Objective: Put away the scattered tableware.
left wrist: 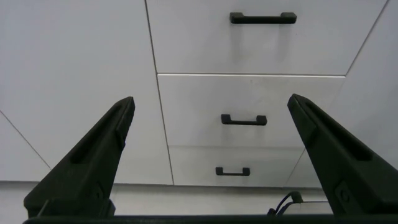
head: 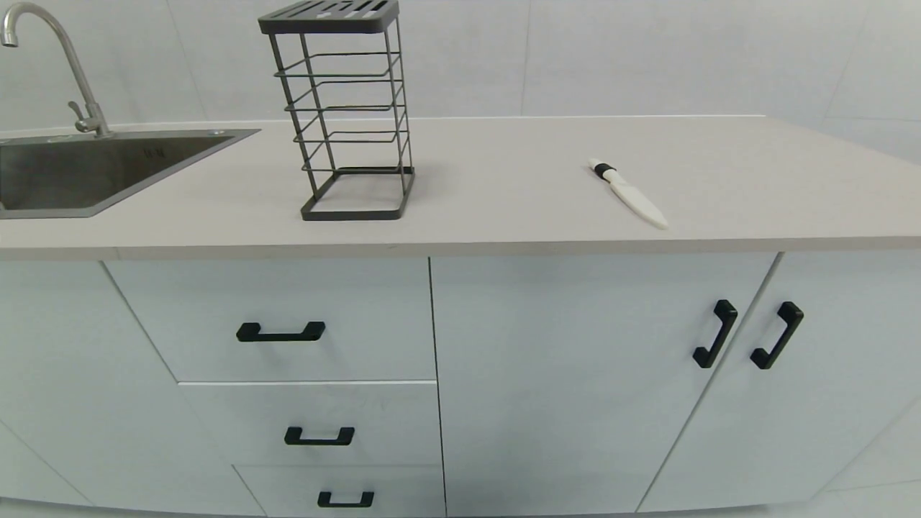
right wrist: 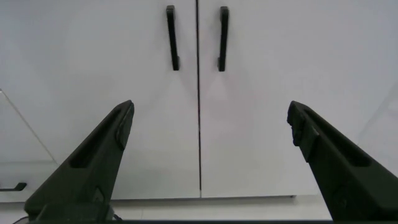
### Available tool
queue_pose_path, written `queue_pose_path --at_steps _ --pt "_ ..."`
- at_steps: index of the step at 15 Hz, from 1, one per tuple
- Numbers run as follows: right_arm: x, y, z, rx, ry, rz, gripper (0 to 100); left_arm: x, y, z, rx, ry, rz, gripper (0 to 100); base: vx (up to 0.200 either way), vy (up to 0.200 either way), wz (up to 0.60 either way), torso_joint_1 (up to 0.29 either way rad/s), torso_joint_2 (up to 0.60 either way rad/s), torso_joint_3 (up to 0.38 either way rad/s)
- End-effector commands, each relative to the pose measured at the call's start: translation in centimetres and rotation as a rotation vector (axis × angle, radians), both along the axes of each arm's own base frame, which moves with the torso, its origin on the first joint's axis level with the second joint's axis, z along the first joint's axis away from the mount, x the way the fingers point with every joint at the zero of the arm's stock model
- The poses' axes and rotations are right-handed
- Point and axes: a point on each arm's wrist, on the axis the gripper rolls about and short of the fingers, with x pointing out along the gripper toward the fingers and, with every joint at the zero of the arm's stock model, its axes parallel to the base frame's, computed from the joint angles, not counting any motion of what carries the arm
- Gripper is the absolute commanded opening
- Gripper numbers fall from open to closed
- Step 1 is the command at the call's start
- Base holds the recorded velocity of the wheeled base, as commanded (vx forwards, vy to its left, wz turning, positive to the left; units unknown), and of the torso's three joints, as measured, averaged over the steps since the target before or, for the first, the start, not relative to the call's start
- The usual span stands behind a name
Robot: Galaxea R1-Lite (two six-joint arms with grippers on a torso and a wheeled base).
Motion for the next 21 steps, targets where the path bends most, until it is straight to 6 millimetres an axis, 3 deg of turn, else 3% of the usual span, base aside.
queue_pose_path --at_steps 1,8,11,21 --pt "0.01 0.00 -0.02 0.000 0.003 0.000 100 0.01 0.00 0.03 0.000 -0.001 0.000 100 0.200 0.000 0.00 0.007 0.00 0.007" --pt "0.01 0.00 -0.02 0.000 0.003 0.000 100 0.01 0.00 0.03 0.001 -0.001 0.000 100 0.029 -0.029 0.00 0.000 0.00 0.002" --pt "0.01 0.00 -0.02 0.000 0.003 0.000 100 0.01 0.00 0.01 0.001 0.000 0.000 100 0.000 0.000 0.60 0.001 0.00 0.004" --pt "0.01 0.00 -0.02 -0.004 0.003 0.001 100 0.01 0.00 0.01 0.001 0.000 0.000 100 0.000 0.000 0.00 0.023 -0.01 -0.005"
